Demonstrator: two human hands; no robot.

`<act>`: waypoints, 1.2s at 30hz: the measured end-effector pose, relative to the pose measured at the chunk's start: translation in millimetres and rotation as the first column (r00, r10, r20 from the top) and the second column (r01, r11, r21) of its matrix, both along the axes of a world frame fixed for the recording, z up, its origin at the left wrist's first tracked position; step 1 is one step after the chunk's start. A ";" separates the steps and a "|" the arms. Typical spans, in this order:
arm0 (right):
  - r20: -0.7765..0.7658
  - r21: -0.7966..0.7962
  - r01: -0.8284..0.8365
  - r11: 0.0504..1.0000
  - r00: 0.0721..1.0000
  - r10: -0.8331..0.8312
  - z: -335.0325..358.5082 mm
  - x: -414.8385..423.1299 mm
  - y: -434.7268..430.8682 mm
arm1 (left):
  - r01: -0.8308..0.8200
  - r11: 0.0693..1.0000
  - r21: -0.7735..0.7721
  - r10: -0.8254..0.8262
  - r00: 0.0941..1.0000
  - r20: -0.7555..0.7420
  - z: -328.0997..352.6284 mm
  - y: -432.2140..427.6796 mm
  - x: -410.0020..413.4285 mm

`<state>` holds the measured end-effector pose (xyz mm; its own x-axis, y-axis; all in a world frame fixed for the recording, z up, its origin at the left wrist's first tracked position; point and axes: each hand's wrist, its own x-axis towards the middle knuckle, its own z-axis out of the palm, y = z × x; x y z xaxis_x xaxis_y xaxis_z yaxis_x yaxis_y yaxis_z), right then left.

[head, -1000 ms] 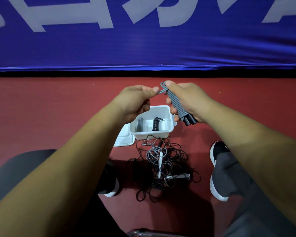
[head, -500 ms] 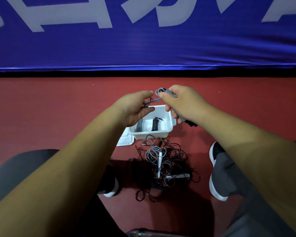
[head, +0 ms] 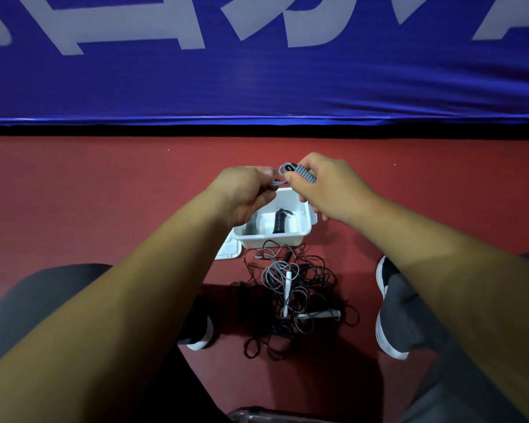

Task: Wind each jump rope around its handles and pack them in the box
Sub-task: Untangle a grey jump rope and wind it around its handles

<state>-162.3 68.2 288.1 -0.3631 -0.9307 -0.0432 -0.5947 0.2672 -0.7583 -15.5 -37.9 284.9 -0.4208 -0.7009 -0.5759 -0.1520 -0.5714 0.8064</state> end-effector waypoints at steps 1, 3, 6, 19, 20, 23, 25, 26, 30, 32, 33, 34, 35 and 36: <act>0.020 0.000 0.012 1.000 1.000 -0.012 0.3 -0.3 -0.2 | 0.005 1.000 -0.027 -0.006 1.000 -0.009 0.3 -0.3 0.5; 0.050 0.006 0.027 1.000 0.998 -0.027 -0.6 -1.8 -0.4 | -0.001 0.998 -0.055 -0.002 0.999 -0.043 1.6 0.6 0.2; 0.090 0.017 0.021 1.000 0.996 -0.022 -1.8 -3.2 0.2 | 0.006 0.999 -0.043 -0.011 0.992 -0.124 4.2 3.5 -1.4; 0.173 -0.031 -0.003 1.000 0.985 0.008 5.5 -0.9 2.1 | 0.082 0.996 -0.040 -0.089 0.971 -0.223 5.9 0.2 2.8; 0.196 -0.035 -0.005 0.999 0.981 0.011 5.9 -1.3 2.8 | 0.095 0.995 -0.039 -0.101 0.968 -0.228 5.5 -0.4 3.4; 0.254 -0.044 -0.007 0.999 0.967 0.018 9.0 -3.0 4.1 | 0.123 0.992 -0.030 -0.127 0.961 -0.244 5.3 -2.3 4.9; 0.290 -0.042 -0.019 0.999 0.956 0.030 10.9 -4.2 4.9 | 0.135 0.990 -0.030 -0.139 0.959 -0.246 7.1 -2.4 5.6; 0.310 -0.042 -0.028 0.999 0.950 0.040 11.8 -4.6 5.4 | 0.142 0.989 -0.032 -0.146 0.957 -0.250 8.7 -1.7 5.8; 0.391 -0.054 -0.052 0.997 0.918 0.069 11.2 -3.8 7.2 | 0.152 0.988 -0.026 -0.153 0.952 -0.266 16.7 0.6 4.3; 0.383 -0.048 -0.047 0.998 0.922 0.062 9.9 -4.1 7.3 | 0.129 0.992 0.005 -0.123 0.956 -0.267 18.9 1.2 2.9; 0.375 -0.042 -0.046 0.998 0.925 0.058 9.3 -4.6 7.2 | 0.122 0.992 0.015 -0.114 0.956 -0.270 19.4 1.8 2.3; 0.376 -0.034 -0.043 0.998 0.925 0.053 9.2 -5.1 7.3 | 0.122 0.992 0.018 -0.113 0.956 -0.272 19.5 2.7 2.1; 0.387 -0.025 -0.041 0.999 0.921 0.048 9.2 -5.5 7.1 | 0.129 0.992 0.016 -0.119 0.954 -0.276 19.9 3.9 2.2; 0.399 -0.014 -0.043 0.999 0.916 0.045 9.6 -5.8 6.7 | 0.135 0.991 0.007 -0.128 0.951 -0.281 19.6 4.8 2.4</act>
